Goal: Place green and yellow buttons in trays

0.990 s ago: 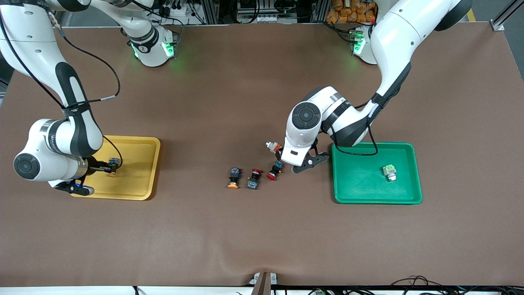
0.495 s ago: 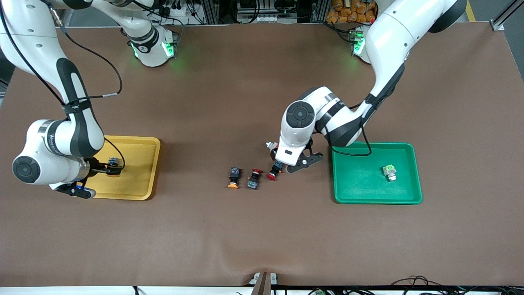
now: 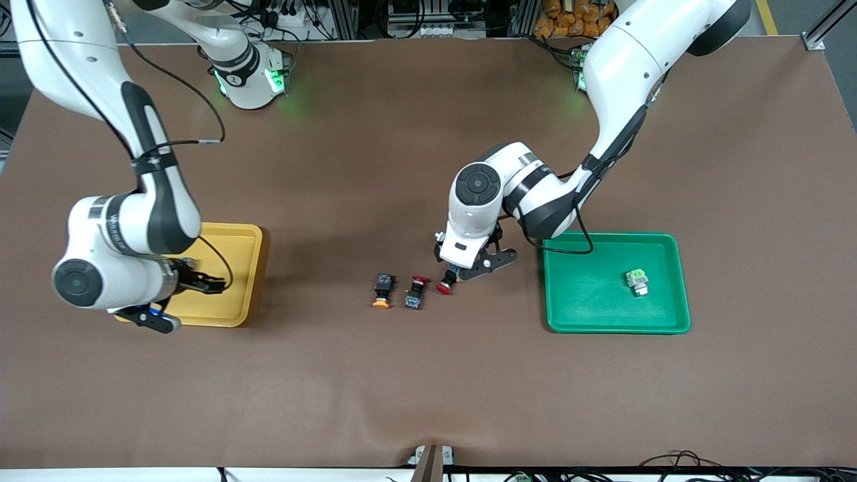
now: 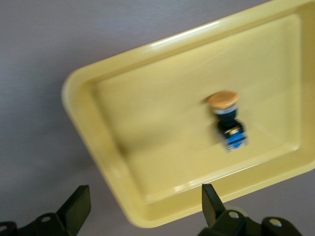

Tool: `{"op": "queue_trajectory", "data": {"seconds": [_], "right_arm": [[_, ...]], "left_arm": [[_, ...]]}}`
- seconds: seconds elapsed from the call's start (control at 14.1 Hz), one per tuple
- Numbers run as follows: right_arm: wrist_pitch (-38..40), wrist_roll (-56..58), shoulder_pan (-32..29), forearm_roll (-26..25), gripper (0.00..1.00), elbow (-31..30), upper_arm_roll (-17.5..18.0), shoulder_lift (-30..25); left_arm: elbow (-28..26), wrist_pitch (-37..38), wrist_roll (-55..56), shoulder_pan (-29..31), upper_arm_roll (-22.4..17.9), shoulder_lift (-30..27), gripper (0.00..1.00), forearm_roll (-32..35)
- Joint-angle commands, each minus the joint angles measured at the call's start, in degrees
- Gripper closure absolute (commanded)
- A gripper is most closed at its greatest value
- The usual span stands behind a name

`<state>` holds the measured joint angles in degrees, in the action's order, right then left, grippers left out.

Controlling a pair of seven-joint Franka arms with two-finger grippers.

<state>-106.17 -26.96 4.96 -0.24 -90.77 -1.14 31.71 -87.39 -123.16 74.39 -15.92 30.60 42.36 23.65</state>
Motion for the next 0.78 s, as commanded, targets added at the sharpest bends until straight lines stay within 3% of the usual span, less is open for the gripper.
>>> {"op": "queue_trajectory", "data": {"seconds": [0.0,0.71], "right_arm": [[0.97,-5.63,2.67,3.12,0.00,2.17,-0.10,-0.25],[-3.95,-13.82,8.04,8.41,0.00,4.55,0.34,2.57]], "left_arm": [[1.70,-0.50,1.63,-1.04,-0.46,1.15,0.00,1.49],[1.70,-1.82,1.55,-1.04,-0.46,1.32,0.00,1.57]]}}
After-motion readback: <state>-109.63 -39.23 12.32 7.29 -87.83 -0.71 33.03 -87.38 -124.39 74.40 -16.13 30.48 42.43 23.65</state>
